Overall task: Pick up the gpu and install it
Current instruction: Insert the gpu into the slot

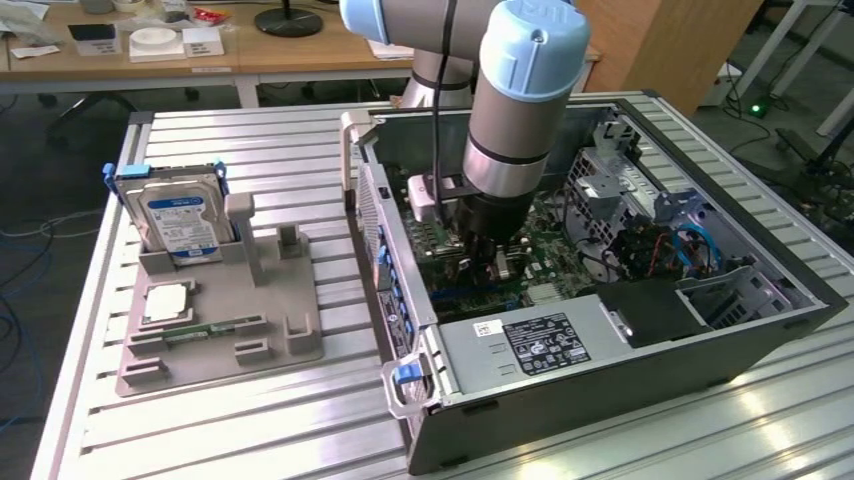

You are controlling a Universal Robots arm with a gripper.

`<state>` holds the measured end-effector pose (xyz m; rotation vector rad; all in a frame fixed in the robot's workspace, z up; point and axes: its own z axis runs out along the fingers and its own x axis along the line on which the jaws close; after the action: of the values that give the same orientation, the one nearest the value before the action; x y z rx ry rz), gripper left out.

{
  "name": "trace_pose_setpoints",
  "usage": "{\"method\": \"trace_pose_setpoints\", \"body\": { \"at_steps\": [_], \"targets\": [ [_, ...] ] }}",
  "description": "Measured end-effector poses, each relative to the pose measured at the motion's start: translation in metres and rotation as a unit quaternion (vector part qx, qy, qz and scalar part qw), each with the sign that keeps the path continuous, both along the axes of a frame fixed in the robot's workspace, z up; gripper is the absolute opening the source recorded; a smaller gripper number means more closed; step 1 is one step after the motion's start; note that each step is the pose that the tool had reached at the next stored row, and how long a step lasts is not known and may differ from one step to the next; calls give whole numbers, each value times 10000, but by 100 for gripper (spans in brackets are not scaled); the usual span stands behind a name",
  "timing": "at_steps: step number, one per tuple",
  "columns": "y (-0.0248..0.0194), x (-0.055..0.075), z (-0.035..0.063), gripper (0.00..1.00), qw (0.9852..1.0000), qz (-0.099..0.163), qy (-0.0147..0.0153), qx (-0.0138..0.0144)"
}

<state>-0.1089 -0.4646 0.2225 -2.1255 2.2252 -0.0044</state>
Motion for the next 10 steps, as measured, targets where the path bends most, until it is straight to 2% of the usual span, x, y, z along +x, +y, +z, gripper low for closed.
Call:
{"method": "trace_pose_setpoints", "body": {
  "at_steps": [10],
  "targets": [
    [-1,-1,-5,28,10000,0,1,-1]
  ]
}}
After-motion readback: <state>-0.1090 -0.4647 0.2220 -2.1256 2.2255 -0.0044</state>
